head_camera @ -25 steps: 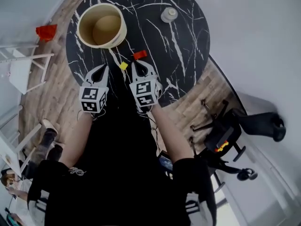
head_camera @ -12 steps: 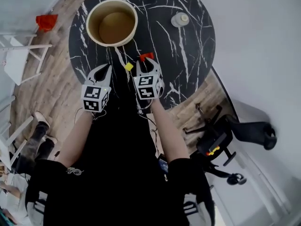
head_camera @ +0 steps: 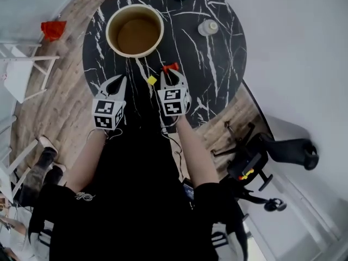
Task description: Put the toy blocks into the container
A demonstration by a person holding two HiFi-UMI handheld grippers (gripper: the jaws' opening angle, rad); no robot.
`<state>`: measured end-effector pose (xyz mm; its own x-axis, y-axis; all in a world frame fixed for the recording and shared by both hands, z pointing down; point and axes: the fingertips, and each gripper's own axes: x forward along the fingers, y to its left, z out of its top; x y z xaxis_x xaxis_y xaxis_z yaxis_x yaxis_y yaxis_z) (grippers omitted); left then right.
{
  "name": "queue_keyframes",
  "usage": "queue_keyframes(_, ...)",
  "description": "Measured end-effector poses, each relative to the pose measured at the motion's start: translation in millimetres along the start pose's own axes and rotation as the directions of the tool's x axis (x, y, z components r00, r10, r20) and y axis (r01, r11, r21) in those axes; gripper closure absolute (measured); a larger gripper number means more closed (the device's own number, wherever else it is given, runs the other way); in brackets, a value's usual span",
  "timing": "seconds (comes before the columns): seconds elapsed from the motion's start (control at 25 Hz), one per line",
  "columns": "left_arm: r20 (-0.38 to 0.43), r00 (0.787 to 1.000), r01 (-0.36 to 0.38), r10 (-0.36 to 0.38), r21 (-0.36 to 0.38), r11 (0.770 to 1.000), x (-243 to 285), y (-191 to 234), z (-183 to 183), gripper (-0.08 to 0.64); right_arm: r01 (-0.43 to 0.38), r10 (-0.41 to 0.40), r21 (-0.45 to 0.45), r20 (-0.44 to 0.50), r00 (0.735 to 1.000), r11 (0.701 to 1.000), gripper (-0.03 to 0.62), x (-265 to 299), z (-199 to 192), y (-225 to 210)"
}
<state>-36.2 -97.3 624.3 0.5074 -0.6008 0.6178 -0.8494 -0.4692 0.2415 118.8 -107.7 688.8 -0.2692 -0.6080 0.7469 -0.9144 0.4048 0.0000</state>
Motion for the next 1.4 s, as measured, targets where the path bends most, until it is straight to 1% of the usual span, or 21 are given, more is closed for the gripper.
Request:
queue_keyframes(0.2,0.040,0.999,0.014,-0.014,0.016,1.000,-4,3,21,0.560,-0.005,0.003,0.024,0.086,0.996,1.000,0.548,-21,32,7)
queue_keyframes(0.36,0.082,0.997,0.015,-0.017,0.025,1.000,-14,8,41,0.560,0.000,-0.005,0.031,0.180,0.984,1.000,0.549,-42,66,10)
queue_keyframes(0.52,0.134,0.991,0.004,-0.008,0.032,0.999,-27,15,64,0.560,0.019,-0.023,0.016,0.273,0.962,1.000,0.549,-63,102,11)
queue_keyframes(0.72,0.188,0.982,-0.014,0.006,0.039,0.999,-37,25,90,0.560,0.044,-0.034,-0.020,0.354,0.934,0.999,0.551,-86,138,14)
queue_keyframes(0.92,0.239,0.971,-0.024,0.013,0.045,0.999,-47,35,114,0.560,0.073,-0.040,-0.058,0.442,0.896,0.996,0.551,-108,175,18)
queue_keyframes(1.08,0.274,0.962,-0.028,0.015,0.046,0.999,-52,44,131,0.560,0.082,-0.039,-0.071,0.471,0.881,0.994,0.551,-113,199,23)
queue_keyframes(1.2,0.293,0.956,-0.027,0.011,0.051,0.998,-54,49,141,0.560,0.068,-0.015,-0.091,0.491,0.871,0.993,0.551,-113,216,31)
queue_keyframes(1.28,0.300,0.954,-0.027,0.012,0.048,0.998,-54,54,146,0.560,0.058,0.001,-0.105,0.488,0.873,0.993,0.551,-107,224,37)
queue_keyframes(1.4,0.301,0.954,-0.028,0.015,0.038,0.999,-52,63,148,0.560,0.035,0.025,-0.118,0.470,0.882,0.992,0.551,-94,231,45)
